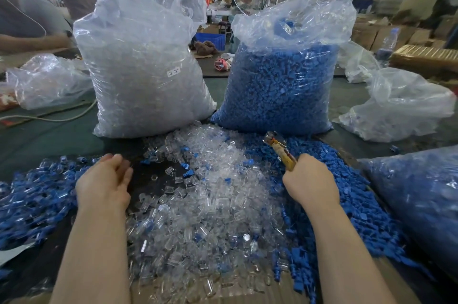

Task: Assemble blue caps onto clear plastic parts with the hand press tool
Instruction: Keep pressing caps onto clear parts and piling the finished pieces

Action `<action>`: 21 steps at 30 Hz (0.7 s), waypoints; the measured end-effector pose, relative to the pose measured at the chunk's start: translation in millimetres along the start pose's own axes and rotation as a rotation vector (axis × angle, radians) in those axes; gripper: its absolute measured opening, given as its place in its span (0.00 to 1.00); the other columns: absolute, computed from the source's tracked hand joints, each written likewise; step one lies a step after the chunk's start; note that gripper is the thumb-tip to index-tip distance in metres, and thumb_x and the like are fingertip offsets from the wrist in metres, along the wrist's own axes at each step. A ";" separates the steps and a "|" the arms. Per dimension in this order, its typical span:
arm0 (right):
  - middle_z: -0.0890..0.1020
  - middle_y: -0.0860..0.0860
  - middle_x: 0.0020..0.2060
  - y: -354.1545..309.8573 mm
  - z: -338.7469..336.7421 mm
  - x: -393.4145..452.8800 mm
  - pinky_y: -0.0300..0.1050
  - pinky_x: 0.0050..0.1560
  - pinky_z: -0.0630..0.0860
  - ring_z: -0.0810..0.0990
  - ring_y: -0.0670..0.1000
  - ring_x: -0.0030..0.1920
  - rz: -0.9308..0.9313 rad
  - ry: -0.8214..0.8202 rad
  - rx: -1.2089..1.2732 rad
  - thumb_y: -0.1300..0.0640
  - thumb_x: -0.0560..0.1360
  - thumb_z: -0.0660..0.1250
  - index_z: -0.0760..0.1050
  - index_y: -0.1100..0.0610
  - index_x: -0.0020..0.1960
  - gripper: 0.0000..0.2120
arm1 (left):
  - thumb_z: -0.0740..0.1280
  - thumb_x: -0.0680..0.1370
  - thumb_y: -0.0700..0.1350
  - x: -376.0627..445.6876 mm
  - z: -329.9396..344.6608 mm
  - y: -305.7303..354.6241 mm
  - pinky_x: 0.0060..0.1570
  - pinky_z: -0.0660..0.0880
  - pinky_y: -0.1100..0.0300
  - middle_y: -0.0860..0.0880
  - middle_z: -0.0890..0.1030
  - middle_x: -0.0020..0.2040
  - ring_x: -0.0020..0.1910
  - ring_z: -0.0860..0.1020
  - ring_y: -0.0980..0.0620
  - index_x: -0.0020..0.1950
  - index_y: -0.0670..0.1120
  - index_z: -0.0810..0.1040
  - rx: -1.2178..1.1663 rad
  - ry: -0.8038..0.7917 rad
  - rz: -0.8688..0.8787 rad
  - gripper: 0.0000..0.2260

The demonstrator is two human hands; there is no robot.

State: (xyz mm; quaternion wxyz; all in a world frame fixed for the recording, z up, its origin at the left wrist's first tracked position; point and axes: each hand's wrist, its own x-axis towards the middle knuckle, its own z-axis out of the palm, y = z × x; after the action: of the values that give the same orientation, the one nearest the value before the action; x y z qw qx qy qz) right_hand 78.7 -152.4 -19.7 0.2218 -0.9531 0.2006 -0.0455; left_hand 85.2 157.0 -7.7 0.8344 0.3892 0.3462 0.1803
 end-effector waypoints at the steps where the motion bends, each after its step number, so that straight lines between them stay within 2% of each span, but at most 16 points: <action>1: 0.75 0.54 0.37 0.3 0.5 -0.3 0.43 0.28 0.63 0.73 0.53 0.34 0.015 -0.002 -0.015 0.57 0.75 0.64 0.67 0.56 0.43 0.06 | 0.64 0.81 0.37 1.2 4.0 -1.9 0.55 0.74 0.61 0.47 0.80 0.55 0.55 0.77 0.52 0.67 0.43 0.75 0.214 0.008 0.066 0.15; 5: 0.74 0.53 0.38 0.8 2.0 -1.0 0.43 0.28 0.63 0.72 0.52 0.34 0.043 -0.015 -0.082 0.56 0.75 0.65 0.68 0.56 0.48 0.06 | 0.70 0.77 0.46 -3.7 3.6 -16.4 0.54 0.77 0.48 0.46 0.82 0.49 0.49 0.80 0.44 0.60 0.48 0.81 1.061 -0.097 0.291 0.12; 7: 0.74 0.53 0.38 0.9 2.4 -1.5 0.43 0.28 0.63 0.73 0.53 0.34 0.035 -0.018 -0.104 0.57 0.75 0.65 0.69 0.55 0.48 0.05 | 0.72 0.76 0.50 -7.0 3.9 -19.6 0.53 0.76 0.51 0.45 0.82 0.52 0.51 0.79 0.43 0.61 0.47 0.80 1.459 -0.122 0.371 0.16; 9: 0.74 0.53 0.38 0.8 2.7 -2.0 0.43 0.28 0.63 0.73 0.53 0.34 0.027 -0.016 -0.110 0.57 0.75 0.65 0.70 0.55 0.46 0.04 | 0.72 0.76 0.48 -11.4 5.0 -22.7 0.47 0.75 0.54 0.45 0.82 0.54 0.51 0.79 0.44 0.61 0.47 0.81 1.642 -0.123 0.438 0.15; 12: 0.75 0.52 0.38 0.2 2.3 -2.4 0.43 0.28 0.64 0.73 0.52 0.34 0.027 -0.022 -0.120 0.57 0.74 0.65 0.68 0.54 0.43 0.05 | 0.71 0.76 0.44 -12.0 6.2 -25.7 0.44 0.73 0.55 0.47 0.81 0.48 0.46 0.77 0.46 0.54 0.49 0.82 1.648 -0.123 0.484 0.07; 15: 0.74 0.52 0.38 -0.5 2.0 -2.5 0.43 0.29 0.64 0.72 0.53 0.34 0.038 -0.032 -0.125 0.57 0.75 0.66 0.66 0.53 0.40 0.09 | 0.70 0.75 0.42 -12.2 9.8 -28.0 0.42 0.71 0.56 0.50 0.80 0.46 0.45 0.76 0.49 0.49 0.50 0.79 1.573 -0.150 0.549 0.05; 18: 0.74 0.52 0.36 -1.8 1.7 -2.4 0.43 0.29 0.64 0.72 0.53 0.33 0.051 -0.033 -0.124 0.58 0.74 0.66 0.66 0.53 0.39 0.09 | 0.70 0.75 0.43 -19.2 17.9 -29.9 0.36 0.69 0.58 0.51 0.80 0.44 0.42 0.76 0.53 0.47 0.50 0.77 1.330 -0.230 0.653 0.04; 21: 0.75 0.53 0.37 -2.9 1.6 -2.9 0.44 0.29 0.64 0.73 0.53 0.34 0.071 -0.032 -0.125 0.57 0.75 0.66 0.67 0.54 0.39 0.09 | 0.72 0.74 0.42 -33.0 29.3 -31.8 0.41 0.76 0.56 0.51 0.82 0.42 0.44 0.81 0.51 0.46 0.52 0.79 0.995 -0.375 0.572 0.06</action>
State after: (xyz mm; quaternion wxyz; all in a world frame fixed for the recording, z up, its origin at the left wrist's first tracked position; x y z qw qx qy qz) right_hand 77.4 -148.2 -19.9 0.1665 -0.9580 0.2334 -0.0095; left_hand 84.3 102.7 -4.4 0.5173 0.8357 0.1176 0.1420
